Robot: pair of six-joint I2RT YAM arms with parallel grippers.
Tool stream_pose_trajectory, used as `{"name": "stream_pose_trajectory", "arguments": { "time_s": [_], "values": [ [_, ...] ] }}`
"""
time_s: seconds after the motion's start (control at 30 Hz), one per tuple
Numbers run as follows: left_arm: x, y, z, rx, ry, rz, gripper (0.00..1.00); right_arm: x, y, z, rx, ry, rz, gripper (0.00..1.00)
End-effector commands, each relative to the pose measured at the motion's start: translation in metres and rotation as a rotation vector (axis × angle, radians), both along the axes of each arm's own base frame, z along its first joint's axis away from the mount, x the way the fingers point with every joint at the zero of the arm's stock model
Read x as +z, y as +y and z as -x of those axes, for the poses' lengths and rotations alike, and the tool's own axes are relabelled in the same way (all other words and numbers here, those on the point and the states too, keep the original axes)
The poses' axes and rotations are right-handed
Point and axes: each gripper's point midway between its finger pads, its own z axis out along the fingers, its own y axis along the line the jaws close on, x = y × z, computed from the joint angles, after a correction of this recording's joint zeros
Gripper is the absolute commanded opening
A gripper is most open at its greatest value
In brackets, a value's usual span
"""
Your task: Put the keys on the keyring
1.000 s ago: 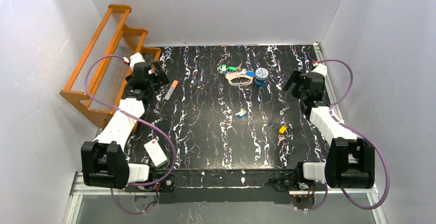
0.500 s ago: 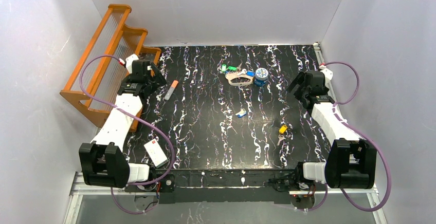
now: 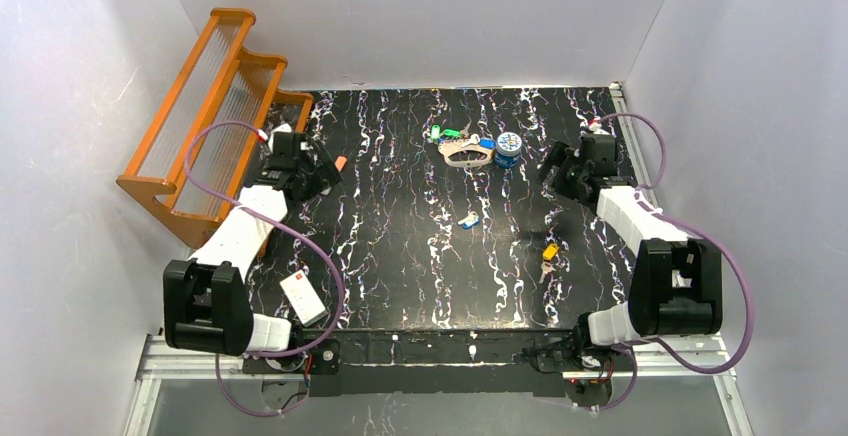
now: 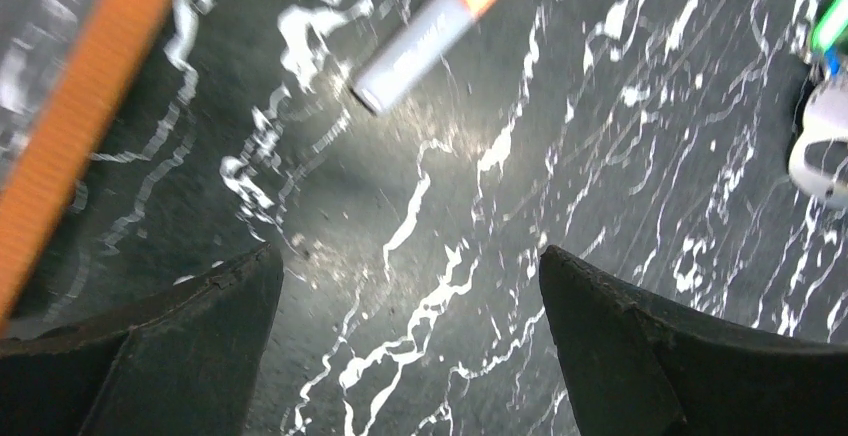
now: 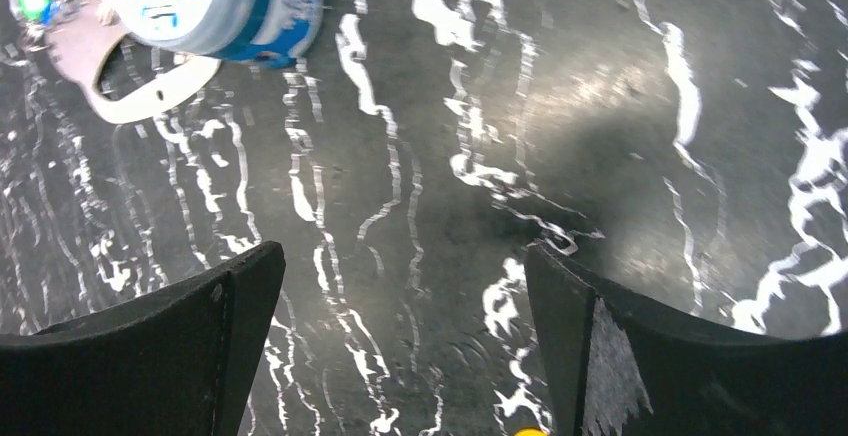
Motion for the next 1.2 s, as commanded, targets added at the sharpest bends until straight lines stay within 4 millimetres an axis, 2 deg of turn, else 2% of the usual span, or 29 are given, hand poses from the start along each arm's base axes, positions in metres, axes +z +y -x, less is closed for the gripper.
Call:
{"name": "stream_pose_trajectory", "arguments": {
  "time_s": [0.0,0.1,0.23,0.3,0.4,0.53,0.67,0.9,1.03,1.17],
  "values": [
    [-0.016,-0.038,0.006,-0.061,0.0,0.118,0.98,0.044,0.044,-0.028,0.194,-0.139,0.027,0.99],
    [-0.026,-0.063,0.007,-0.084,0.004,0.156,0.98,0.056,0.082,-0.035,0.304,-0.155,0.032,0.99],
    [-0.037,-0.094,0.008,-0.116,0.009,0.169,0.98,0.068,0.145,-0.043,0.45,-0.205,0.082,0.99],
    [-0.039,-0.102,0.007,-0.115,0.017,0.188,0.98,0.061,0.166,-0.05,0.48,-0.179,0.133,0.98],
    [-0.037,-0.108,0.004,-0.117,0.005,0.203,0.98,0.04,0.186,-0.063,0.505,-0.101,0.187,0.96],
    [-0.036,-0.114,0.003,-0.121,0.002,0.236,0.98,0.007,0.202,-0.081,0.523,-0.007,0.263,0.95],
    [-0.037,-0.116,0.006,-0.122,0.003,0.251,0.98,-0.008,0.218,-0.097,0.555,0.021,0.279,0.95],
    [-0.044,-0.117,0.014,-0.129,0.024,0.26,0.98,-0.01,0.242,-0.121,0.615,-0.006,0.275,0.95],
    [-0.048,-0.116,0.016,-0.129,0.037,0.255,0.98,-0.025,0.251,-0.124,0.643,0.029,0.271,0.94],
    [-0.053,-0.115,0.018,-0.12,0.058,0.249,0.98,-0.045,0.258,-0.117,0.679,0.081,0.248,0.91]
  ]
}}
